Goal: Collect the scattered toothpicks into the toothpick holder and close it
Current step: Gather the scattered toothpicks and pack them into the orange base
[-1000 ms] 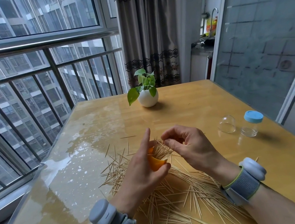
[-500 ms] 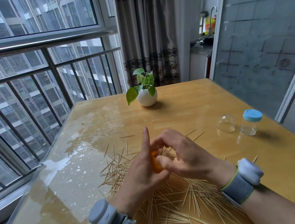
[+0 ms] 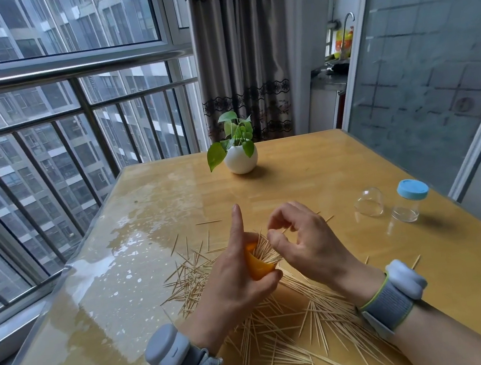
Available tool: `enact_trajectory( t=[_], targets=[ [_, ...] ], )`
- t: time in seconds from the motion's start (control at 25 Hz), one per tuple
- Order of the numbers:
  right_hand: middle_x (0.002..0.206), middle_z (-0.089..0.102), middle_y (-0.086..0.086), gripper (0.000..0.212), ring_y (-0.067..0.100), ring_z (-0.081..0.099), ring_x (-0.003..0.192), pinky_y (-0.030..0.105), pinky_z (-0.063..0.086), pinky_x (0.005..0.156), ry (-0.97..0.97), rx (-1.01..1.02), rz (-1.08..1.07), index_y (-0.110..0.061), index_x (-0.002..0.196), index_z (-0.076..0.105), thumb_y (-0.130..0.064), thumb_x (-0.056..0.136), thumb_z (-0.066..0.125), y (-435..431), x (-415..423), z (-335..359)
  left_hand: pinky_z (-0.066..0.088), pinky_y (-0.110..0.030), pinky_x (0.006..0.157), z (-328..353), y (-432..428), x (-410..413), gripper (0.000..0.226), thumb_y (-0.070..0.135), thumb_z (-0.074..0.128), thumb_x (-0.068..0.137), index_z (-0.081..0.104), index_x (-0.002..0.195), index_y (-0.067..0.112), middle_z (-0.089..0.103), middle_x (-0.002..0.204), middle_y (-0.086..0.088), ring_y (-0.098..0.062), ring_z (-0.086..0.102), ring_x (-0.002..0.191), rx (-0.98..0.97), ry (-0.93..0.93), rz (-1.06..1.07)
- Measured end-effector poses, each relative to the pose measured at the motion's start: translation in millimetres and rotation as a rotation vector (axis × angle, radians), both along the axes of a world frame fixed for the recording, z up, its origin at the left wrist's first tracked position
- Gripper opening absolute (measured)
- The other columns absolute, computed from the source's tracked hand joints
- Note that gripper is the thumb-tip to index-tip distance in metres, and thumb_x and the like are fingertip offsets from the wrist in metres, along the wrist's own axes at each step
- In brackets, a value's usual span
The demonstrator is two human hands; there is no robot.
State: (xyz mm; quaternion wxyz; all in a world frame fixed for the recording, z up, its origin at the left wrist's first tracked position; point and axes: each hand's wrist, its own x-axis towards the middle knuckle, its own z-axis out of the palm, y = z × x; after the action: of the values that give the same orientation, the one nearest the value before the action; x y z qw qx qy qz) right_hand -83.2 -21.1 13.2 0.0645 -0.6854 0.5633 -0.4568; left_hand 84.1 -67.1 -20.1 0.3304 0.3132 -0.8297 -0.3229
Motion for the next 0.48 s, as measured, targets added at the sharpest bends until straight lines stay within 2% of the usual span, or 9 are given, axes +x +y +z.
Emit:
enact_trajectory(
  t=[0.12, 0.24, 0.36, 0.48],
  targets=[
    [0.096, 0.059, -0.005, 0.022, 0.013, 0.054, 0.096, 0.023, 0.044, 0.082, 0.104, -0.008, 0.157, -0.017, 0.099, 0.065, -0.031, 0.082, 0.061, 3.3, 0.1, 2.6, 0.051, -0.019, 0.081, 1.5, 1.7, 0.5, 0.124, 0.029, 0.077, 0.076, -0.021, 0.152, 0.038, 0.057, 0.111, 0.014, -0.004, 0.062, 0.090, -0.002, -0.020, -0.010],
    [0.089, 0.061, -0.006, 0.018, 0.012, 0.050, 0.090, 0.026, 0.044, 0.080, 0.218, -0.032, 0.187, -0.017, 0.092, 0.069, -0.034, 0.085, 0.064, 2.8, 9.7, -1.0, 0.047, -0.016, 0.070, -1.2, -0.5, -0.1, 0.121, 0.022, 0.073, 0.076, -0.019, 0.153, 0.034, 0.056, 0.091, 0.019, -0.002, 0.060, 0.075, -0.004, 0.011, -0.036],
    [0.084, 0.058, -0.009, 0.021, 0.011, 0.048, 0.087, 0.025, 0.042, 0.076, 0.177, -0.056, 0.087, -0.018, 0.084, 0.069, -0.035, 0.090, 0.059, -0.8, 4.0, -5.1, 0.052, -0.024, 0.077, 0.3, 0.2, -1.0, 0.121, 0.031, 0.075, 0.077, -0.021, 0.152, 0.038, 0.056, 0.106, 0.019, -0.005, 0.061, 0.082, -0.028, 0.007, -0.016],
    [0.089, 0.057, -0.008, 0.027, 0.011, 0.048, 0.091, 0.024, 0.041, 0.076, 0.153, -0.030, 0.009, -0.019, 0.090, 0.068, -0.039, 0.095, 0.050, -0.6, -0.2, -5.0, 0.051, -0.026, 0.084, 1.7, 1.9, -0.3, 0.124, 0.030, 0.078, 0.076, -0.020, 0.152, 0.040, 0.055, 0.118, 0.016, -0.005, 0.062, 0.090, -0.036, -0.016, -0.002]
  ],
)
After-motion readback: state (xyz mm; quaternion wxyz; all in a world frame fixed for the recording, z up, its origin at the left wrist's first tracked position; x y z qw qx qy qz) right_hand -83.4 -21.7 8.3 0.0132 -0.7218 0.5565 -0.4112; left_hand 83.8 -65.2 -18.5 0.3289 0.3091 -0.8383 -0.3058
